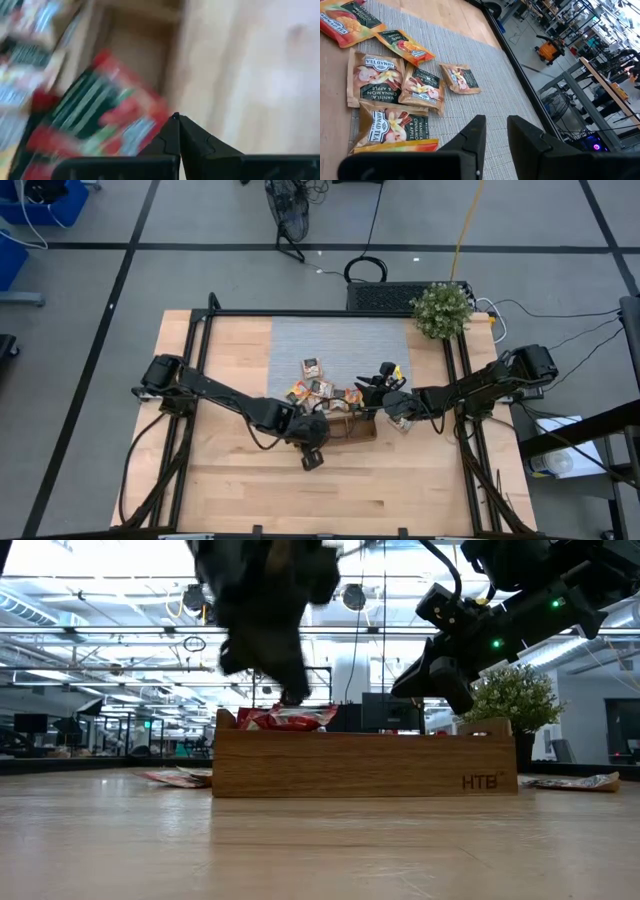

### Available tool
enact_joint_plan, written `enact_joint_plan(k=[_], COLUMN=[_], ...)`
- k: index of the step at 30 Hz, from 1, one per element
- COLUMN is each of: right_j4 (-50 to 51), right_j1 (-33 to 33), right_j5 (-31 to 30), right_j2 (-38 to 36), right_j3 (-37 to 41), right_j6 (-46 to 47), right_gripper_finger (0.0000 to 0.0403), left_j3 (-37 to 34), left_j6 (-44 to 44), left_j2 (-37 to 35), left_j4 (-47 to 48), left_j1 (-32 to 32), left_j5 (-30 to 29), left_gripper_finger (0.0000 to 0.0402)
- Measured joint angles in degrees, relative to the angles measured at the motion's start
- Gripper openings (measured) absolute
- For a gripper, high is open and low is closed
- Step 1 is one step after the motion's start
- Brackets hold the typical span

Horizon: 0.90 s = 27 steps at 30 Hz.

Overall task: Pick & Place Tea
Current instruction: Put the red tea bag into the left section of the wooden organizer

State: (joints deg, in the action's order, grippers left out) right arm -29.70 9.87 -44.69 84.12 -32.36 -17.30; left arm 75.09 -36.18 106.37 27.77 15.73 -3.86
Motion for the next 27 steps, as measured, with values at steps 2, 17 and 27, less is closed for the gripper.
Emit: enact_joint_plan(k=[2,17,27], right_j4=[0.0,0.0,0.0], right_j1=[0.0,0.0,0.0], right_j5=[0.0,0.0,0.4], right_j2=[0.0,0.0,0.0], right_j3=[0.0,0.0,0.0], right_j6=[0.0,0.0,0.0], right_gripper_finger=[0.007,0.007,0.007], left_j3=[0.0,0.2,0.3], left_j6=[-1.8,-4.8,-4.9], left_j2=[0.6,6.2,8.8], left_j4=[1.6,-0.3,-1.1], left_j1=[-0.1,-1.0,-1.2], left_j5=[-0.7,-2.7,-1.9], left_gripper_finger=[0.0005,0.0005,0.0005])
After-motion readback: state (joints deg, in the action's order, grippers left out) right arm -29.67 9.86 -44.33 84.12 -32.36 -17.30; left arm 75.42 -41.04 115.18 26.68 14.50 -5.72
